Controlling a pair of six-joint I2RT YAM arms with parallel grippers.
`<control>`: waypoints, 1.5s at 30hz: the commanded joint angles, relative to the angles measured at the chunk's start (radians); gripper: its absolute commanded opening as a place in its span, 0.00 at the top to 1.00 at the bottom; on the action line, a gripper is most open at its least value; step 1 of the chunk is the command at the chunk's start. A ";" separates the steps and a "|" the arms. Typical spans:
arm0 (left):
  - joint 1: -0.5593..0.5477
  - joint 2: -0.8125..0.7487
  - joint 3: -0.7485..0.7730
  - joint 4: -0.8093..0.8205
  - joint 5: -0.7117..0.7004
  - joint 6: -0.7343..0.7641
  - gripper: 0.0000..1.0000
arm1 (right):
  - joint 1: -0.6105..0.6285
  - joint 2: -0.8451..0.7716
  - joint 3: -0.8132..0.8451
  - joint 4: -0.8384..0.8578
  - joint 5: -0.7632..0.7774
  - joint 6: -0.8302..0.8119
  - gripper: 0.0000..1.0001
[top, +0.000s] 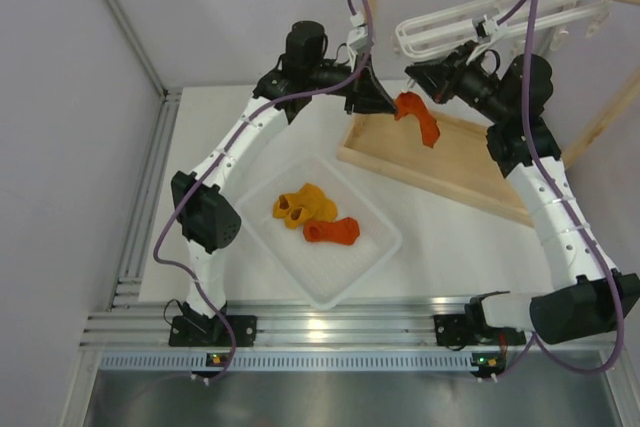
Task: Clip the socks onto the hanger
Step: Clamp the sock onto the hanger.
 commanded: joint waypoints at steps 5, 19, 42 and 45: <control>0.015 -0.012 -0.017 0.203 0.092 -0.108 1.00 | -0.025 0.022 0.067 -0.009 -0.107 -0.028 1.00; 0.018 -0.016 -0.051 0.307 0.107 -0.175 1.00 | -0.049 0.042 0.080 -0.009 -0.177 -0.016 1.00; 0.018 -0.042 -0.094 0.354 -0.002 -0.194 0.65 | -0.069 0.018 0.106 -0.069 -0.163 0.007 0.46; 0.019 -0.078 -0.137 0.245 -0.072 -0.102 0.56 | -0.097 0.005 0.109 -0.092 -0.165 0.015 0.39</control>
